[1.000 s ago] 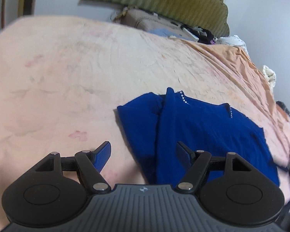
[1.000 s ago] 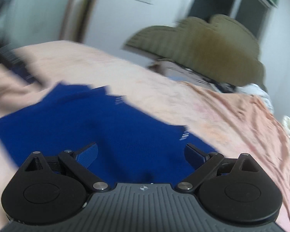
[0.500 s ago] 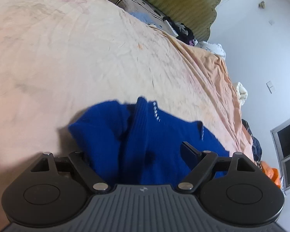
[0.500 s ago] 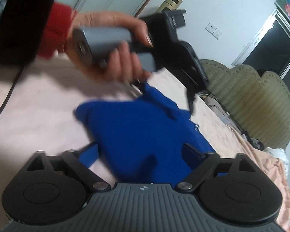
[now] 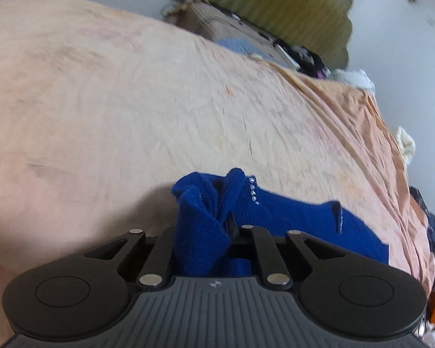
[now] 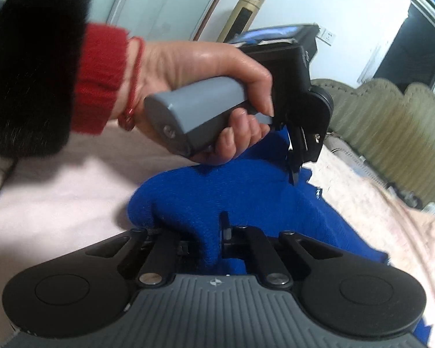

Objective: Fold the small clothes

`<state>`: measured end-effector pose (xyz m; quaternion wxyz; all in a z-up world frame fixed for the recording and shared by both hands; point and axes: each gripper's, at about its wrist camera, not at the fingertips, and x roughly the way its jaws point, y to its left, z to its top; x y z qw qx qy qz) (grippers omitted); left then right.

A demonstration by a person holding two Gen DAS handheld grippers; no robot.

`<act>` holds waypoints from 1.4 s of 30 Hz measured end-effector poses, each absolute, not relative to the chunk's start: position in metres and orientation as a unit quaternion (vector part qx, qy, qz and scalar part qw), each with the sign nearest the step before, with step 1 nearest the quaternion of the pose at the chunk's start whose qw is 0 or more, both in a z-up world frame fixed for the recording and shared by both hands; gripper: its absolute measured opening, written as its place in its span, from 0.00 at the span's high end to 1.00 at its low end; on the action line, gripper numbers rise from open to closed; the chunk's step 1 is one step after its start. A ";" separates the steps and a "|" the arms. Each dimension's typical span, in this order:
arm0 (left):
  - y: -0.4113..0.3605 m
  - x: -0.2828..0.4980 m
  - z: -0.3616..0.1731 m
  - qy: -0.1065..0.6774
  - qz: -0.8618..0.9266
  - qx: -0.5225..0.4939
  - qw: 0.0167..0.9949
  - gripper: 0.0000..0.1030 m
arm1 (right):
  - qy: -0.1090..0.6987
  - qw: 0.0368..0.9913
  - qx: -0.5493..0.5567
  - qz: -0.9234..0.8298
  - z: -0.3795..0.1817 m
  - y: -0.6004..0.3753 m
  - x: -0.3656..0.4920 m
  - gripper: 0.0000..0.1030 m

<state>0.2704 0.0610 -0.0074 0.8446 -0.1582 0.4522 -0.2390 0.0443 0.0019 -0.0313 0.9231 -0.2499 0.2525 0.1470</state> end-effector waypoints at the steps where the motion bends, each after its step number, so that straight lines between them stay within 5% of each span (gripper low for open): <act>1: 0.060 0.268 -0.003 0.452 -0.229 -0.160 0.847 0.89 | 0.248 0.928 -0.235 0.152 -0.026 -0.004 0.040 0.95; 17: -0.085 0.224 0.070 0.424 -0.198 -0.054 0.882 0.90 | 0.208 0.974 0.079 0.050 0.013 -0.184 -0.035 0.95; 37: -0.311 0.176 0.004 0.421 -0.283 0.111 0.855 0.87 | 0.211 0.934 0.284 -0.057 -0.044 -0.338 -0.090 0.95; 40: -0.318 0.176 0.010 0.418 -0.297 0.109 0.851 0.66 | 0.228 0.914 0.333 -0.048 -0.054 -0.350 -0.094 0.89; 42: -0.313 0.182 0.019 0.418 -0.297 0.083 0.855 0.34 | 0.235 0.900 0.364 -0.044 -0.061 -0.359 -0.095 0.79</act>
